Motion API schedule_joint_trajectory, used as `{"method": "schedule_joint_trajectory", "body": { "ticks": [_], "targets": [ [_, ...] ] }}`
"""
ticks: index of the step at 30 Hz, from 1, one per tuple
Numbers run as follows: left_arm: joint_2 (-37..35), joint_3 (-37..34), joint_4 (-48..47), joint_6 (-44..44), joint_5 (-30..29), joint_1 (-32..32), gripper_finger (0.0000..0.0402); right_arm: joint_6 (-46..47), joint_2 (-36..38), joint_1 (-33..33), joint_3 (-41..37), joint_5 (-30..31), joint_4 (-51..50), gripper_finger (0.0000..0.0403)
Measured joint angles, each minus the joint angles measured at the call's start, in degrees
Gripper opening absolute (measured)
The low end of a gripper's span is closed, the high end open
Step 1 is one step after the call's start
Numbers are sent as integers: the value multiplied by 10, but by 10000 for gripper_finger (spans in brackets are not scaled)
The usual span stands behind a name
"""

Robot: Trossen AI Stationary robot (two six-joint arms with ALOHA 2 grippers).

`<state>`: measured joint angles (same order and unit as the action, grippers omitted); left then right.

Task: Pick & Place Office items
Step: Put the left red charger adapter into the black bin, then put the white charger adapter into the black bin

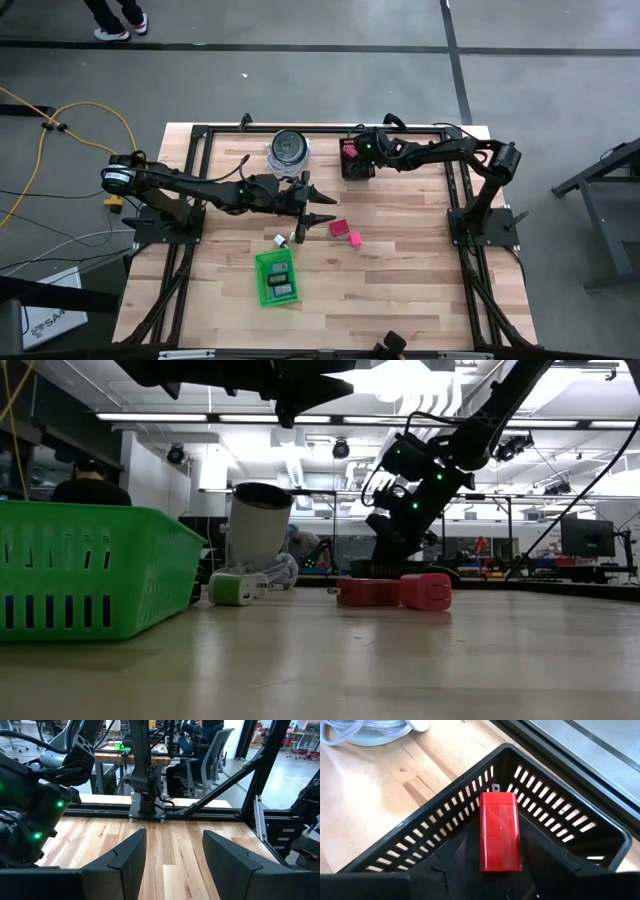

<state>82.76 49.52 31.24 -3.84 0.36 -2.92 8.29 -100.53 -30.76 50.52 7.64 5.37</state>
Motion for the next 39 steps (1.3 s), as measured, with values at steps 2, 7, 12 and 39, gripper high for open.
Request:
{"method": "schedule_joint_trajectory", "body": {
  "ticks": [2, 7, 12, 39],
  "targets": [
    [0, 0, 0, 0, 0, 0, 189, 0, 0, 0, 0, 0, 0, 185],
    [0, 0, 0, 0, 0, 0, 189, -10, 2, 0, 0, 9, 0, 181],
    [0, 0, 0, 0, 0, 0, 189, -26, 2, 2, 0, 14, 0, 177],
    [0, 0, 0, 3, 0, -3, 189, -118, 36, 91, 39, 146, -57, 176]
  ]
}}
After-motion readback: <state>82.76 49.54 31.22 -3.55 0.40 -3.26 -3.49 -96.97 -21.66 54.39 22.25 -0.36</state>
